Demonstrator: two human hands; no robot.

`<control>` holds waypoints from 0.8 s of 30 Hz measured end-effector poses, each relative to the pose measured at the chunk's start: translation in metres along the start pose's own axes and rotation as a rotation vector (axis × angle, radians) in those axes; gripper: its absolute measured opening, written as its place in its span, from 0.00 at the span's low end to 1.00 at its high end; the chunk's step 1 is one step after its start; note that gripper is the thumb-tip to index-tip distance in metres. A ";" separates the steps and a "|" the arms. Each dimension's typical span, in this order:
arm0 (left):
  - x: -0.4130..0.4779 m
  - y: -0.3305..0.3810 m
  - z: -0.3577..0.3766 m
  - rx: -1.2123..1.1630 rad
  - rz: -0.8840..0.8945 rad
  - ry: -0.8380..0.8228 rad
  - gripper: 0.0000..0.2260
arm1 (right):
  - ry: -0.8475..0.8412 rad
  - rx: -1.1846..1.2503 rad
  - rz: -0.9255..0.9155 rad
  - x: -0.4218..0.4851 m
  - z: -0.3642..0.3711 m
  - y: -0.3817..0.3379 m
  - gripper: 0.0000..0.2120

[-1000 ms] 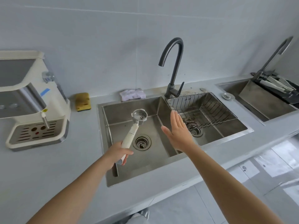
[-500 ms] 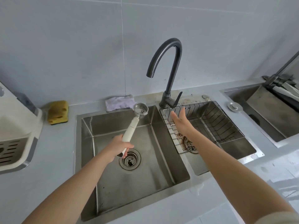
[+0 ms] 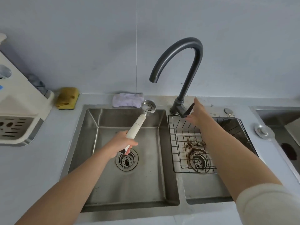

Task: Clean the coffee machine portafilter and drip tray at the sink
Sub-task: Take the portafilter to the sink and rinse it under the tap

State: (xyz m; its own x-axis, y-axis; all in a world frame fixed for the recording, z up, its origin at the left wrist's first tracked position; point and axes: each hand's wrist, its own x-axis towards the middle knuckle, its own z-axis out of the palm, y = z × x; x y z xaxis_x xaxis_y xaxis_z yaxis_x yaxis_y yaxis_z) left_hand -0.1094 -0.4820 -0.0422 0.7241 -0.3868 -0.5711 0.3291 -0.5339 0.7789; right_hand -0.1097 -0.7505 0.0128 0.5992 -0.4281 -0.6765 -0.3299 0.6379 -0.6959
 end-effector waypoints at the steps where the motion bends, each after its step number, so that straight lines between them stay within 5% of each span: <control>1: 0.000 0.001 0.000 0.002 0.002 -0.008 0.07 | -0.025 0.112 0.045 -0.001 0.000 -0.002 0.23; 4: 0.000 0.003 0.001 0.027 0.009 -0.023 0.09 | -0.091 0.368 0.126 0.009 -0.004 -0.006 0.23; 11: 0.003 0.005 0.017 0.003 -0.014 0.004 0.09 | 0.035 0.316 0.260 0.040 -0.004 -0.015 0.10; 24: 0.003 0.006 0.023 -0.016 -0.003 -0.001 0.09 | 0.145 -0.419 -0.099 0.038 -0.003 -0.001 0.15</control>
State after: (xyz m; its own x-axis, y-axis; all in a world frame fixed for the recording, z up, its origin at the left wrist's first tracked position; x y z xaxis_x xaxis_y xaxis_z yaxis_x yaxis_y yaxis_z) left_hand -0.1191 -0.5038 -0.0453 0.7224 -0.3856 -0.5740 0.3412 -0.5232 0.7809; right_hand -0.0888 -0.7699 -0.0129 0.5442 -0.5786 -0.6075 -0.5606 0.2880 -0.7764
